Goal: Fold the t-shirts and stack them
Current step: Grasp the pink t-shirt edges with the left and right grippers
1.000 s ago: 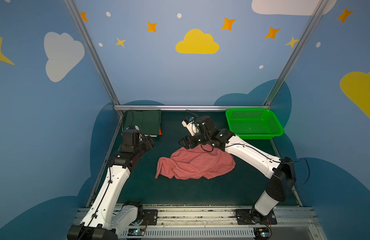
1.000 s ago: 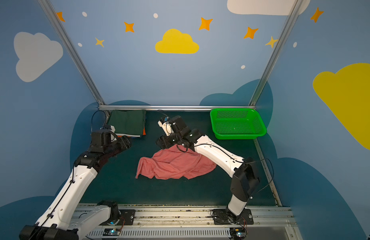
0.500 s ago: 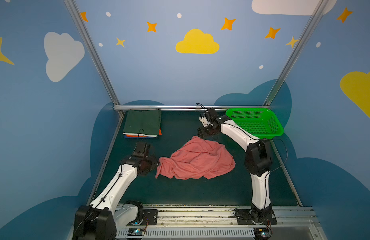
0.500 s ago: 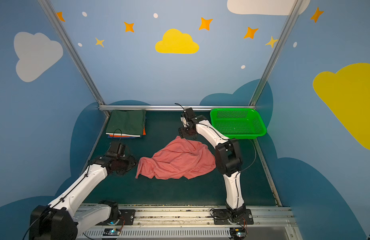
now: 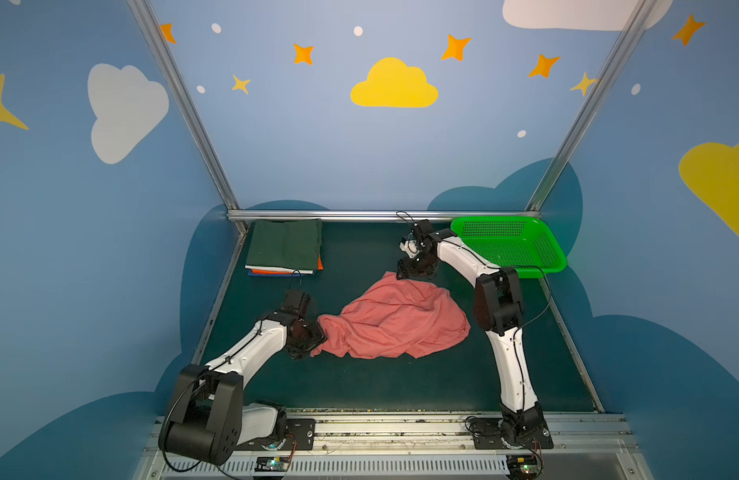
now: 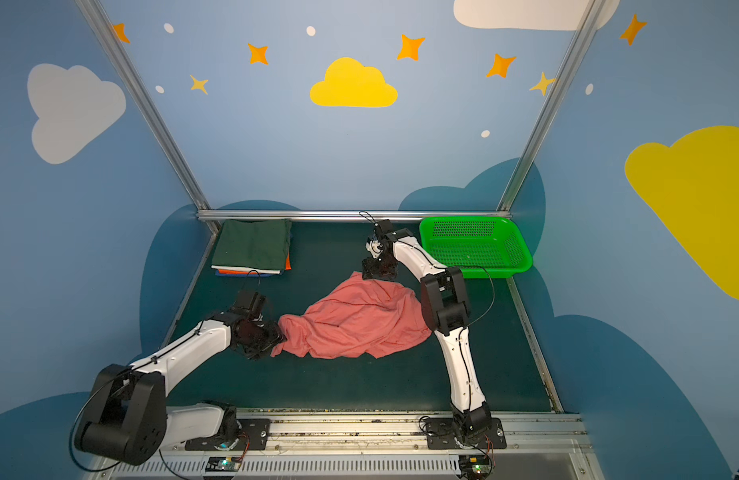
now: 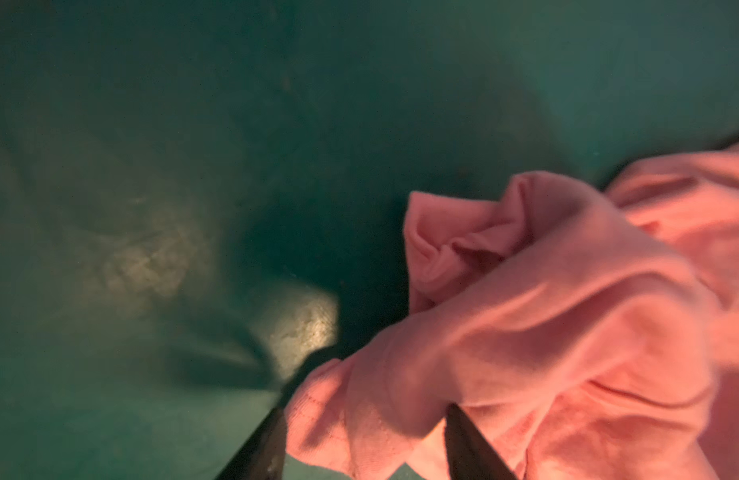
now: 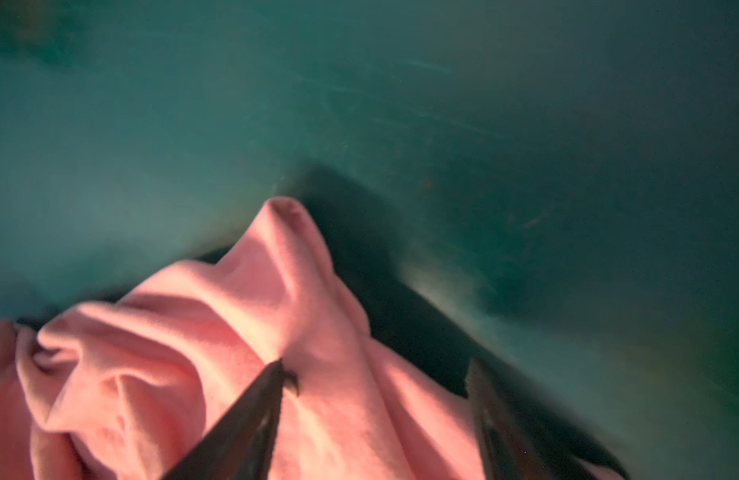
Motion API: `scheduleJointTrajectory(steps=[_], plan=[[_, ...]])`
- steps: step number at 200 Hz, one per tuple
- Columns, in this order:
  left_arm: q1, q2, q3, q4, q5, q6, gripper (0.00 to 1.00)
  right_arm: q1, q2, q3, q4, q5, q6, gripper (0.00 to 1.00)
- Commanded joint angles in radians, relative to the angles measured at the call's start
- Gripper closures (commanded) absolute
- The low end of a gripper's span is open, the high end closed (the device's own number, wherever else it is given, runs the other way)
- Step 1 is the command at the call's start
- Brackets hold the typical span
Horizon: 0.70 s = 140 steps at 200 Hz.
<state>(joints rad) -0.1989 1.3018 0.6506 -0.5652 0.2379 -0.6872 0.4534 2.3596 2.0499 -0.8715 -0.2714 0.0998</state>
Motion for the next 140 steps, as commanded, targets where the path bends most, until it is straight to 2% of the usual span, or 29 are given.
scheduleJointTrajectory(steps=[1,54,122,140], plan=[[-0.004,0.008,0.011,-0.009,-0.019,0.009,0.47,0.004,0.021,0.021,-0.036,-0.061,0.005,0.42],[-0.016,-0.035,0.038,-0.024,-0.034,0.009,0.63,0.002,0.016,0.023,-0.031,-0.082,0.016,0.78],[-0.017,-0.099,0.013,-0.017,-0.11,-0.012,0.86,0.004,0.015,0.021,-0.029,-0.108,0.028,0.99],[-0.017,-0.107,0.001,-0.002,-0.116,-0.018,0.89,0.003,0.011,0.015,-0.027,-0.111,0.028,1.0]])
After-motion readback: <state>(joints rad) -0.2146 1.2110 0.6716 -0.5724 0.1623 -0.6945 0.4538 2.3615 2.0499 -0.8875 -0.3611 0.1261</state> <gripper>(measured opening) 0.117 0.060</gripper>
